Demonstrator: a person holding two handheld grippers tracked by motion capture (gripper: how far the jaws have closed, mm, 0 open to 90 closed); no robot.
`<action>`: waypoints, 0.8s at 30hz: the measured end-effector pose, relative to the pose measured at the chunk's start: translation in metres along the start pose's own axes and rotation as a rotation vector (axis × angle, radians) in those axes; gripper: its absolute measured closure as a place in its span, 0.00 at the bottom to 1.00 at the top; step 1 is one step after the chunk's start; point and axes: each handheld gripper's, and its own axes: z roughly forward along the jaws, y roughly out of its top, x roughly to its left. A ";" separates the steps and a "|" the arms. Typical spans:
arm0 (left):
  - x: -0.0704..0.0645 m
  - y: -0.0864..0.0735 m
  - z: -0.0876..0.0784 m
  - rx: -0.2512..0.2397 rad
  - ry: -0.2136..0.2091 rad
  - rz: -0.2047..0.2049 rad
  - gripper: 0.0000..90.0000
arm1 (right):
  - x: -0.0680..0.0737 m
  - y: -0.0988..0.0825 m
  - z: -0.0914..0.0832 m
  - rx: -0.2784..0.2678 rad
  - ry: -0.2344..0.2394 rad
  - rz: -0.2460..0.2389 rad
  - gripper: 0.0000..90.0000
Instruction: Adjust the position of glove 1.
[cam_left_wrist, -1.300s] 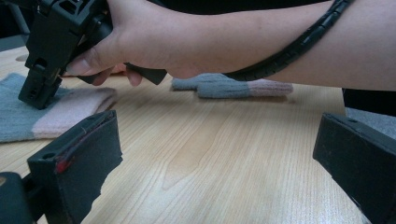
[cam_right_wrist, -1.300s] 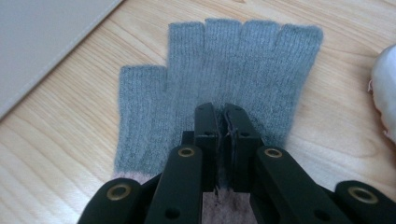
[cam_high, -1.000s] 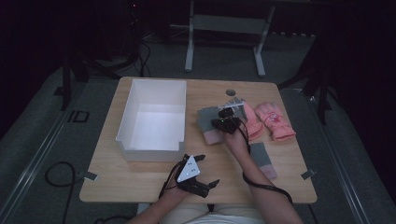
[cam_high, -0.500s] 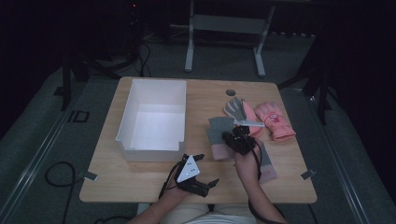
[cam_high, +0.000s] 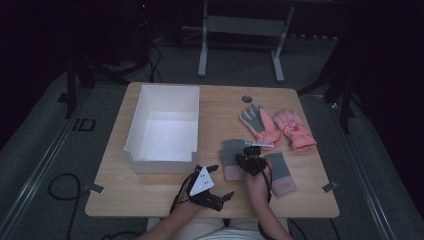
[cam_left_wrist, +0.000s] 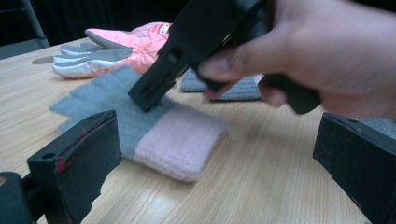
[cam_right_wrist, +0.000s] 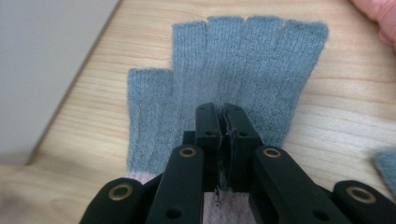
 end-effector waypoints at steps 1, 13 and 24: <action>0.000 0.000 0.000 -0.001 0.000 0.000 0.01 | 0.000 -0.002 0.004 0.007 -0.012 -0.008 0.95; 0.001 0.000 0.001 0.001 0.000 -0.009 0.01 | 0.001 -0.003 0.009 0.019 -0.025 -0.092 0.78; 0.000 0.000 0.001 0.002 0.004 -0.002 0.01 | -0.024 0.023 -0.032 -0.022 0.073 -0.255 0.68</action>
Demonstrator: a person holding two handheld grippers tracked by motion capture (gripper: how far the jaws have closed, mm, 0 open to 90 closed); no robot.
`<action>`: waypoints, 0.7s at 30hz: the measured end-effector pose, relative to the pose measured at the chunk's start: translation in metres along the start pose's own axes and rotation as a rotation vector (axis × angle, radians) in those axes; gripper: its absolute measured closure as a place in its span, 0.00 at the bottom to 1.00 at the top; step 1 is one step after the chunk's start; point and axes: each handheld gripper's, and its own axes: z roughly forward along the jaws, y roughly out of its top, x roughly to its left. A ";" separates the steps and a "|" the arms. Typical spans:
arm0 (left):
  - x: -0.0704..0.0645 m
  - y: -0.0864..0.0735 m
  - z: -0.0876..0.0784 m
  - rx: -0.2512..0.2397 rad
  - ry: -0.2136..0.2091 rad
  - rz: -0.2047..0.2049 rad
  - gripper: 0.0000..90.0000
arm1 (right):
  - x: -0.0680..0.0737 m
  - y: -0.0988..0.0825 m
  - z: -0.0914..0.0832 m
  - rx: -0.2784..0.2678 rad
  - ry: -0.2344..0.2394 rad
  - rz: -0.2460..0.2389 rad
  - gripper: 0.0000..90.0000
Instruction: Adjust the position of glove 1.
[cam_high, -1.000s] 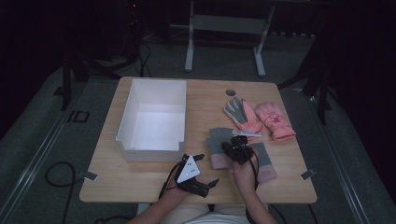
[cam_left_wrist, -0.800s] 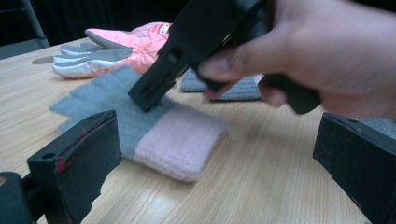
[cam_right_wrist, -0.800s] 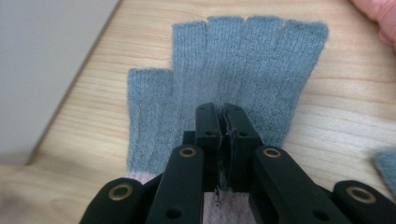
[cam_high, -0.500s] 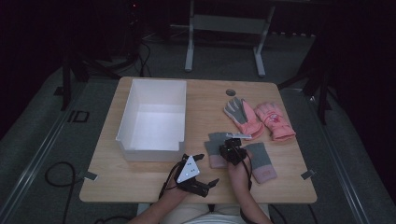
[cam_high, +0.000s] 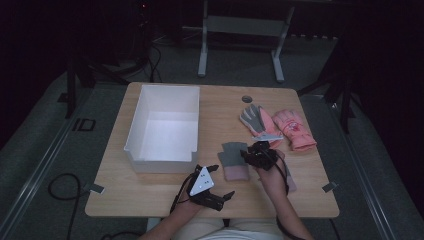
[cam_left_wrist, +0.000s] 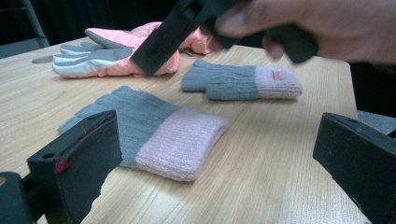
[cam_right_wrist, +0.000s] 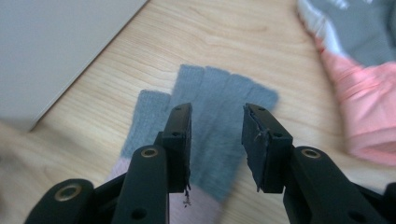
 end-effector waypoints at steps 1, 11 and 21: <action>0.000 0.000 0.000 0.000 0.000 0.001 0.01 | -0.004 0.000 -0.004 0.002 0.013 -0.025 0.68; 0.000 0.000 0.000 0.001 0.002 0.005 0.01 | -0.046 -0.016 -0.047 0.014 0.017 -0.188 0.66; 0.000 0.000 0.000 0.008 0.007 0.003 0.01 | -0.085 -0.048 -0.056 0.084 0.035 -0.253 0.69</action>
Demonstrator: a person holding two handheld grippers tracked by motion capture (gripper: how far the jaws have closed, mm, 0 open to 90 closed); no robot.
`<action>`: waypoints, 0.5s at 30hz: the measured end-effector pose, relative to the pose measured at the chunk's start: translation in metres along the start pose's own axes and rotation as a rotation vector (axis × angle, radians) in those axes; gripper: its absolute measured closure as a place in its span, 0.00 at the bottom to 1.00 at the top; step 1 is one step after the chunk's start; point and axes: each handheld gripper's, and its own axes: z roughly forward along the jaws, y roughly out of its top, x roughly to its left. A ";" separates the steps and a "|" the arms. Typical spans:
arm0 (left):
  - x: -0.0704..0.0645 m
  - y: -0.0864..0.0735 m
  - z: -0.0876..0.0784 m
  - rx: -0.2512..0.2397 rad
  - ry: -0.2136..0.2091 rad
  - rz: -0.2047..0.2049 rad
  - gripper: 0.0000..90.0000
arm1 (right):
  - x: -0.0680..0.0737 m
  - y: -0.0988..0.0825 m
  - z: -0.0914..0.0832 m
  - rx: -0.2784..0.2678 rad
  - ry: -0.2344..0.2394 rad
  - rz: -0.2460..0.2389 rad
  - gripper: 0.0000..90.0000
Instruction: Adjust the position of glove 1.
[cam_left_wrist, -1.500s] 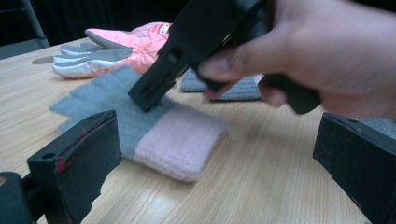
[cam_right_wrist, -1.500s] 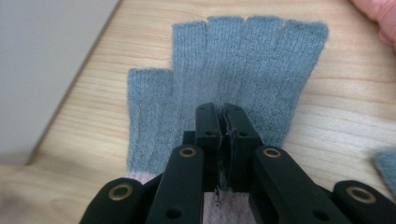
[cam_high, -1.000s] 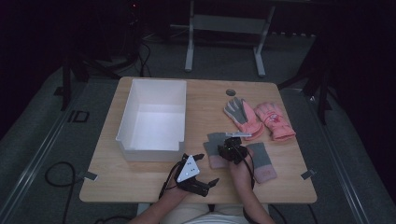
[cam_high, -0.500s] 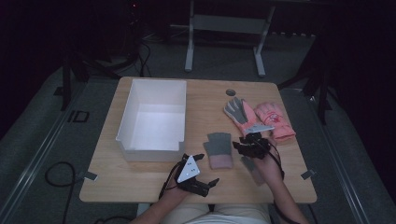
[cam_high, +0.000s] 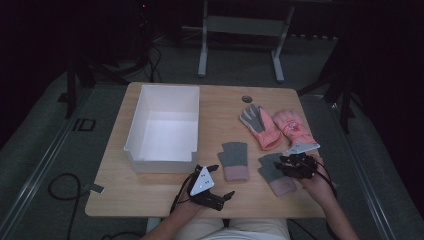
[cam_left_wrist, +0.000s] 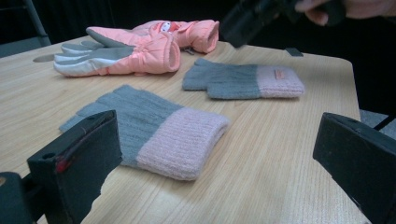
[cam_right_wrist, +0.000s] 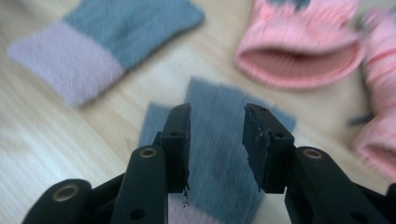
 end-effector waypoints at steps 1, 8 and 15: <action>0.000 0.000 0.000 0.001 0.002 0.000 0.01 | -0.002 -0.004 0.003 0.004 0.011 0.009 0.69; 0.000 0.000 0.000 0.002 0.002 0.000 0.01 | -0.007 -0.025 0.026 0.062 0.048 0.052 0.70; -0.001 0.000 0.000 0.000 0.005 0.005 0.01 | -0.009 -0.028 0.030 0.050 0.047 0.105 0.86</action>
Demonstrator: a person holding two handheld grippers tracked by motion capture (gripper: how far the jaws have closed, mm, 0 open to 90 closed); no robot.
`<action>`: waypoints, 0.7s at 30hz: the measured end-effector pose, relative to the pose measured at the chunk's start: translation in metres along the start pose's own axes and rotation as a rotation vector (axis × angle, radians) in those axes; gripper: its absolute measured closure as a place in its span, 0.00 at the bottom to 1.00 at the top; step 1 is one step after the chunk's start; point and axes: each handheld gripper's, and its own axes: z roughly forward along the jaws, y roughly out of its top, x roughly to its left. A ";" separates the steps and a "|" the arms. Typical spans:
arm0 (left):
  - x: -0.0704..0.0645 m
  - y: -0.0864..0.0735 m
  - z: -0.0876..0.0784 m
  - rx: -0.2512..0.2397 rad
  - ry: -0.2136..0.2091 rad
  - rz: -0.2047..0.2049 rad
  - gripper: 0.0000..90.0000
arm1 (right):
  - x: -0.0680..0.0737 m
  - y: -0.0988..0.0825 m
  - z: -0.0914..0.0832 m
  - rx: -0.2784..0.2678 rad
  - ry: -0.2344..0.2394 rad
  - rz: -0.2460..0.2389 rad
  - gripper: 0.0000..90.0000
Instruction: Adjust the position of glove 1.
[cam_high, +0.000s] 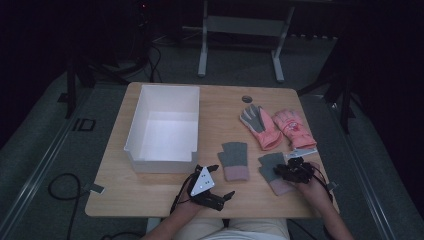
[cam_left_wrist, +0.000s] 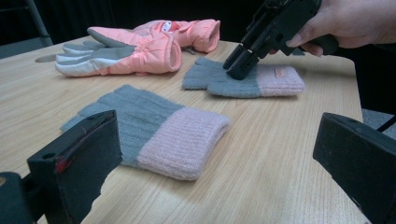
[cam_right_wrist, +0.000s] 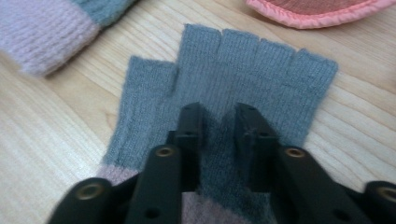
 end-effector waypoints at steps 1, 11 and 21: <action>0.000 0.000 0.000 -0.001 0.001 0.000 0.01 | 0.001 0.000 0.000 -0.003 -0.011 0.007 0.89; -0.001 0.000 0.000 -0.003 0.002 0.005 0.01 | 0.012 0.009 -0.030 -0.045 -0.084 0.165 0.95; 0.000 0.000 0.000 -0.005 0.004 0.002 0.01 | 0.029 0.012 -0.076 -0.153 -0.149 0.284 0.95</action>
